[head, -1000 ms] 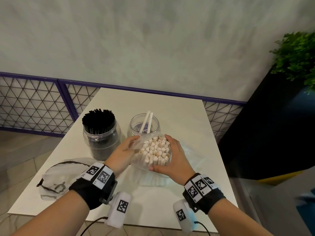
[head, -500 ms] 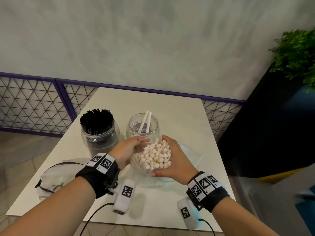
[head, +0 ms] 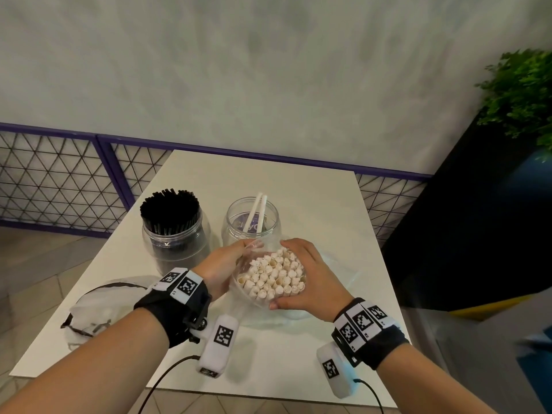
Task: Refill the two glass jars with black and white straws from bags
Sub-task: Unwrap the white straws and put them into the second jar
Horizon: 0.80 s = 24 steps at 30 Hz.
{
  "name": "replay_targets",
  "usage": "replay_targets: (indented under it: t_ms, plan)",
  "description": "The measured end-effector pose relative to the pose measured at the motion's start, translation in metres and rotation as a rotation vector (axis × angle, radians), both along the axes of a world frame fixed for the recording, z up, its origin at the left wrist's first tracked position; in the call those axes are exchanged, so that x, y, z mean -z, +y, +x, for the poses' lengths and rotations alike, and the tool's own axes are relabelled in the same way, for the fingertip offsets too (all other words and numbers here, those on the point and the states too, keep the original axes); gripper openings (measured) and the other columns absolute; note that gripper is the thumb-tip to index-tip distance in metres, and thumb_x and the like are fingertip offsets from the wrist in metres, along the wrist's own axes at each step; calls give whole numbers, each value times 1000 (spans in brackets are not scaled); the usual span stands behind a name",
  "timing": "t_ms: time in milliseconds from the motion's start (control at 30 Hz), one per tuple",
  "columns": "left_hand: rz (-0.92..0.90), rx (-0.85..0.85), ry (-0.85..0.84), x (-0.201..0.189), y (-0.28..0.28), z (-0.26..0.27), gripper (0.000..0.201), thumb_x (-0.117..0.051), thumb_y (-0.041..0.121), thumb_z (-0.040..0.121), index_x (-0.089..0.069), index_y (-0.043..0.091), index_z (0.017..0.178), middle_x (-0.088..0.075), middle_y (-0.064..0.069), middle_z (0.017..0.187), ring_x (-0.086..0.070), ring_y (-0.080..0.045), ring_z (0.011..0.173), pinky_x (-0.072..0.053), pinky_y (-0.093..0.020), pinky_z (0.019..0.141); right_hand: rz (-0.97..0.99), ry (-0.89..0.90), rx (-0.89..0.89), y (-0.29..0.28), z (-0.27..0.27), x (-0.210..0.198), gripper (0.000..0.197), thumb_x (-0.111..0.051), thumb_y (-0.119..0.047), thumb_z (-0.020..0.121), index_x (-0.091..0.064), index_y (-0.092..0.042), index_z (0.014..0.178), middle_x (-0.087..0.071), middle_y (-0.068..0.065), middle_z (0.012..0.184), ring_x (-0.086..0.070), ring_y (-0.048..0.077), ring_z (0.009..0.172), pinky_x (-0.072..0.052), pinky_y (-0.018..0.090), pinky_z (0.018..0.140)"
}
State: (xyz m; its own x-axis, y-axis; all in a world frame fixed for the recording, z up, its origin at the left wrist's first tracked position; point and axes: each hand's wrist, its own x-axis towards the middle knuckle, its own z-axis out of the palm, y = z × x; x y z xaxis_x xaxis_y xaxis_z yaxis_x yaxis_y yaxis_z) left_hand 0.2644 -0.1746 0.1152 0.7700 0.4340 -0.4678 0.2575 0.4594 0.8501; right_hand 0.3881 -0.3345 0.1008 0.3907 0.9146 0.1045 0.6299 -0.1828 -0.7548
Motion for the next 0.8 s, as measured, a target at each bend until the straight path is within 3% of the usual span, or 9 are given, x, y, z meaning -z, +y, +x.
replay_targets:
  t_ms: [133,233,300,333,433,500,567,700,800]
  plan:
    - [143,11,69,15,8,-7,23,-47,7,96,-57,5,117,-68,-12,109,-65,-25,99,-53,-36,83,-18,-34,24,3,3,-2,92,-89,-49,50,-40,-32,125,-36,-19,122,-42,-8,110,-35,3,84]
    - [423,91,177,29,14,-19,15,-48,9,97,-61,15,102,-67,-9,101,-63,-24,91,-49,-35,76,-3,-21,67,3,4,-1,83,-90,-45,51,-38,-36,116,-37,-22,117,-43,-13,105,-39,6,78]
    - [559,70,167,33,18,-24,12,-49,19,97,-60,24,98,-65,-3,104,-61,-26,104,-45,-35,88,10,-5,96,2,3,1,82,-90,-42,52,-37,-36,114,-37,-20,115,-43,-14,103,-39,5,77]
    - [596,20,126,30,19,-27,13,-50,34,95,-60,29,101,-64,1,109,-58,-23,112,-43,-34,97,20,1,108,2,3,2,81,-90,-40,53,-37,-34,113,-37,-20,114,-42,-15,103,-38,3,77]
    - [670,42,-110,9,12,-33,60,-56,71,69,-52,39,120,-58,15,125,-49,-3,123,-36,-29,106,58,38,136,3,3,3,77,-91,-35,53,-37,-34,108,-38,-20,111,-43,-13,100,-39,2,75]
    - [832,261,-131,-3,3,-35,88,-69,74,55,-37,41,131,-50,20,132,-44,5,123,-34,-19,104,85,39,143,4,3,7,75,-91,-32,53,-36,-40,103,-40,-17,110,-45,-8,99,-40,4,75]
    - [1027,376,-8,-2,1,-35,111,-76,71,45,-27,40,140,-45,22,133,-44,4,121,-34,-19,103,103,29,153,5,3,12,73,-91,-32,54,-36,-41,102,-42,-15,109,-46,-3,100,-40,8,77]
    - [1162,313,107,21,11,-37,103,-64,74,50,-38,30,139,-48,12,134,-46,-8,123,-37,-28,105,129,159,198,2,0,10,85,-91,-26,56,-35,-37,118,-47,-13,114,-52,-5,103,-45,9,80]
    - [1125,279,156,33,13,-35,101,-61,72,51,-40,27,139,-49,9,135,-47,-10,123,-39,-33,106,95,256,215,-2,-1,9,105,-91,-22,57,-22,-40,135,-46,-24,114,-52,-15,101,-43,5,83]
